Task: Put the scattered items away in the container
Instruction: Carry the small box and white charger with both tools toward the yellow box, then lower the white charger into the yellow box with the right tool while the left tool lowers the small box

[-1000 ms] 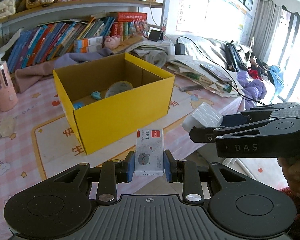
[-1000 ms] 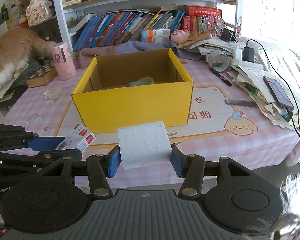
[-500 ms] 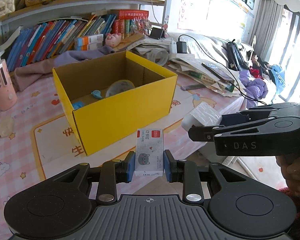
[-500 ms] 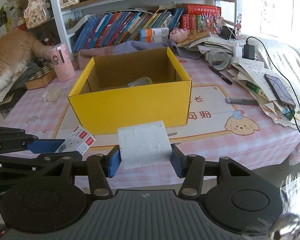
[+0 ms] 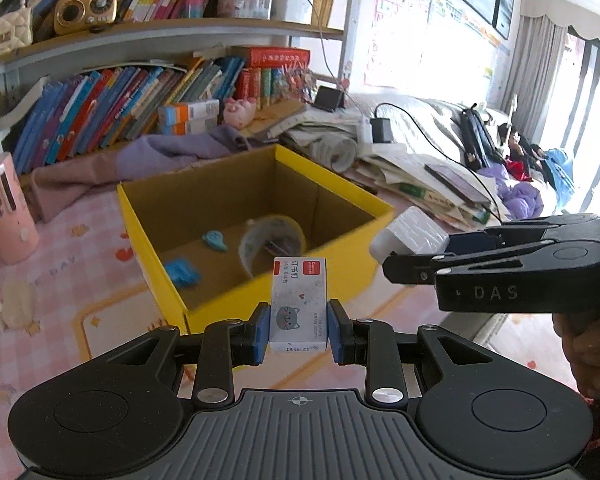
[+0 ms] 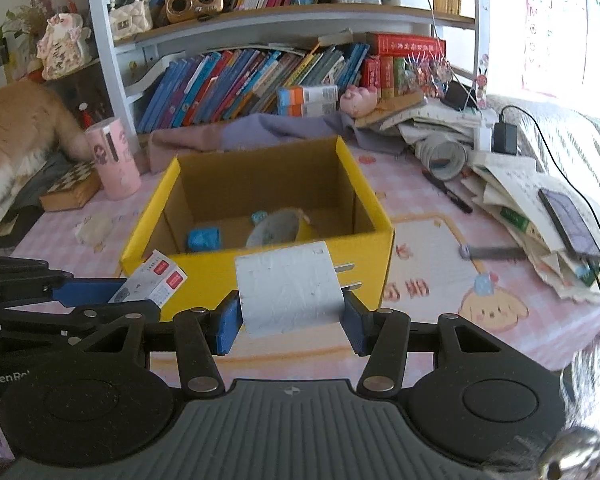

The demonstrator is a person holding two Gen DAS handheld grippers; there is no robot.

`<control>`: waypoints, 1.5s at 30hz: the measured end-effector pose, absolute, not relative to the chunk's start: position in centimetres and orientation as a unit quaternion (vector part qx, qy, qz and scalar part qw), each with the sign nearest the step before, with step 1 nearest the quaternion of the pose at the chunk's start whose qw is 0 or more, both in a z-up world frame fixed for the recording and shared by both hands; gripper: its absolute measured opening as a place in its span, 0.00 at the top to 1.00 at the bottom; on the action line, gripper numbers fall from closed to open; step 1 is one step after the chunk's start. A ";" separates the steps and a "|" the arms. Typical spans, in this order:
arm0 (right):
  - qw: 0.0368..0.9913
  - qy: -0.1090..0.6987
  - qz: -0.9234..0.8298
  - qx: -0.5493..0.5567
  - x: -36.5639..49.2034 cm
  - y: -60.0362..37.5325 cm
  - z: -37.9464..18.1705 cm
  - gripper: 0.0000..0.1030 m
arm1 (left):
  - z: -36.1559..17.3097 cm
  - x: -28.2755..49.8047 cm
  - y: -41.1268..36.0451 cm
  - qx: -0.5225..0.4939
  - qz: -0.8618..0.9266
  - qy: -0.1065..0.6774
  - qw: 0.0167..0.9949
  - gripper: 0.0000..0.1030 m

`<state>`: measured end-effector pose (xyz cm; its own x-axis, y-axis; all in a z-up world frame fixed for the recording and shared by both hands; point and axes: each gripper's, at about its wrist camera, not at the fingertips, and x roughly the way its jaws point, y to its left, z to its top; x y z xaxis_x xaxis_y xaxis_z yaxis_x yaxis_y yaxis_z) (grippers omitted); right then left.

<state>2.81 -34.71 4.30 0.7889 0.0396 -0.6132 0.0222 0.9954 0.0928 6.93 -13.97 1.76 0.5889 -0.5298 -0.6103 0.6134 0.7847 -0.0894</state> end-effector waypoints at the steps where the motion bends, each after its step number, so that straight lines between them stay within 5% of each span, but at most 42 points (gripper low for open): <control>1: 0.945 0.322 0.004 0.048 3.3 -34.8 4.4 0.52 | 1.8 7.3 -13.9 0.066 -0.321 0.318 0.889 0.73; 19: 0.944 0.327 0.009 0.049 12.8 -34.4 4.0 0.52 | 0.7 15.8 -14.4 0.102 -0.338 0.326 0.877 0.72; 30: 0.936 0.349 0.009 0.051 18.0 -34.1 3.2 0.52 | -1.4 16.9 -16.7 0.240 -0.369 0.301 0.846 0.72; 45: 0.902 0.428 0.055 0.033 26.0 -32.2 0.5 0.52 | -2.1 20.4 -16.7 0.168 -0.407 0.368 0.819 0.72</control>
<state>26.04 -32.17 0.54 0.6277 0.1281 -0.7679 -0.0715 0.9917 0.1071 20.44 -16.65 -2.11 0.3984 -0.5429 -0.7393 0.7899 0.6128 -0.0244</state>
